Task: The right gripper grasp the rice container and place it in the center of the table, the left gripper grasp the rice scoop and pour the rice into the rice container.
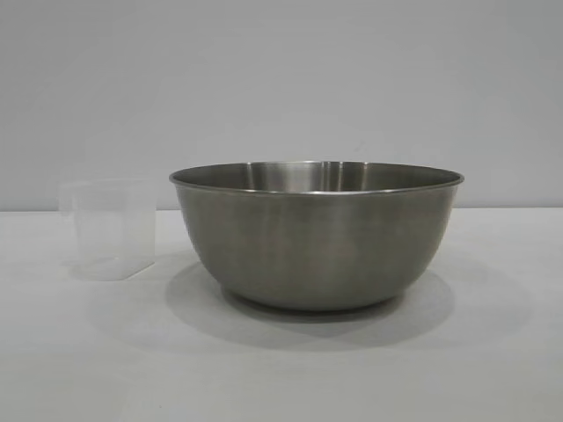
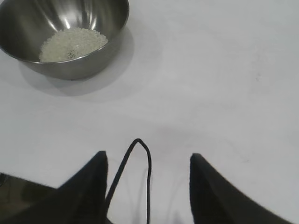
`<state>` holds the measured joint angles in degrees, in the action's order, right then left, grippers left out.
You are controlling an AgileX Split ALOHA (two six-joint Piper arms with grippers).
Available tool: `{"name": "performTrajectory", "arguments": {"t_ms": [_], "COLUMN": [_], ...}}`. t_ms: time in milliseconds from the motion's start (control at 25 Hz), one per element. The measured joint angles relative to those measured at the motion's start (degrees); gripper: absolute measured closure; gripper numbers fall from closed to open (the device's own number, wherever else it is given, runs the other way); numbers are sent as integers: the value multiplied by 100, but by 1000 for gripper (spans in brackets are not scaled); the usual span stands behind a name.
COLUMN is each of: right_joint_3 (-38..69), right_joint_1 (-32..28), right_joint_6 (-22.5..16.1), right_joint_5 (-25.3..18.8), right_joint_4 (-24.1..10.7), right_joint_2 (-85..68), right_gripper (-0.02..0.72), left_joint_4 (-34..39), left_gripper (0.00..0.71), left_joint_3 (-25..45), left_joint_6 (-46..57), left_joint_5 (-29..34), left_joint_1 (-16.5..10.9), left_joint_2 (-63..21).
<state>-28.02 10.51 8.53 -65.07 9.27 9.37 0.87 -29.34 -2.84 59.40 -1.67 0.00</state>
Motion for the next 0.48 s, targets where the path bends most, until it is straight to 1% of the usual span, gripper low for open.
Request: {"name": "performTrajectory", "arguments": {"t_ms": [200,480], "right_joint_3": [0,0], "right_joint_1": [0,0], "right_joint_6": [0,0], "right_joint_5": [0,-22], "right_joint_4": [0,-12], "right_joint_2": [-59,-987], "right_gripper": [321,321], "left_joint_4": [0,0], "left_gripper": [485,485], "left_joint_3": [0,0], "left_joint_6": [0,0], "left_joint_5": [4,-8], "left_joint_1": [0,0], "left_joint_2": [0,-98]}}
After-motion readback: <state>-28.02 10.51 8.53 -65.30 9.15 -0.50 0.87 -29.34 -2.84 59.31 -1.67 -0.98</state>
